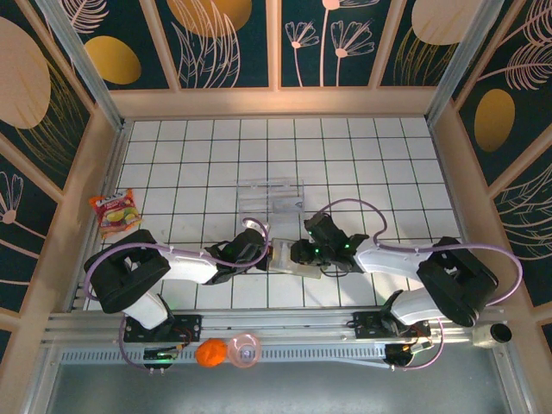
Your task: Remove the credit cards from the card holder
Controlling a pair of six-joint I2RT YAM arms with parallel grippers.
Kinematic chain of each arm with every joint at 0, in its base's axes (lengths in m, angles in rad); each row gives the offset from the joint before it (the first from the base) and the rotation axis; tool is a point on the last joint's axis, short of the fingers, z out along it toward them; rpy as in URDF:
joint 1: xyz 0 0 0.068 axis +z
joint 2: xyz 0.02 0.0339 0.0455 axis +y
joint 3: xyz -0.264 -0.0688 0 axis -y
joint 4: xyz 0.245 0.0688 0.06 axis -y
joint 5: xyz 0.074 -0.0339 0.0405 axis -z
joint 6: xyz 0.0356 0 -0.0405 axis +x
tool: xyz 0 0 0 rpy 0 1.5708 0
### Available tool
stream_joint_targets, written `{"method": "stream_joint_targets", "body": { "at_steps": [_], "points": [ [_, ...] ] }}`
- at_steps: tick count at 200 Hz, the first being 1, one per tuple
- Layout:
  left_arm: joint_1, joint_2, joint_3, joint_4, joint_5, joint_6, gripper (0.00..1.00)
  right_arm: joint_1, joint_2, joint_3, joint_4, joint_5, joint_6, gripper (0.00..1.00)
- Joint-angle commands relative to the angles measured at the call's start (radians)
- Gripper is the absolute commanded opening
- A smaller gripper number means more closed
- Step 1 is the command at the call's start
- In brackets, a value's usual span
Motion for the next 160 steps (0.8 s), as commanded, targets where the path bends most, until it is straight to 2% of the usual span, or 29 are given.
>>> {"method": "stream_joint_targets", "body": {
  "at_steps": [1, 57, 88, 115, 136, 160],
  "points": [
    [-0.011, 0.032, -0.028, -0.105, 0.088, -0.011, 0.0, 0.006, -0.046, 0.017, -0.074, 0.055, -0.02, 0.29],
    [-0.011, -0.11, -0.017, -0.183, 0.036, -0.011, 0.0, 0.008, -0.151, 0.022, -0.092, 0.058, -0.048, 0.3],
    [-0.012, -0.216, -0.021, -0.219, 0.002, -0.017, 0.02, -0.008, -0.154, 0.008, -0.096, 0.054, -0.047, 0.3],
    [-0.033, -0.207, 0.017, -0.198, 0.021, -0.007, 0.03, -0.019, -0.139, 0.001, -0.072, 0.027, -0.048, 0.28],
    [-0.058, -0.17, 0.071, -0.251, -0.03, 0.011, 0.02, -0.022, -0.131, 0.004, -0.078, 0.031, -0.054, 0.28],
    [-0.057, -0.203, 0.055, -0.304, -0.105, 0.0, 0.04, -0.026, -0.143, -0.006, -0.08, 0.033, -0.057, 0.28]
  ]
}}
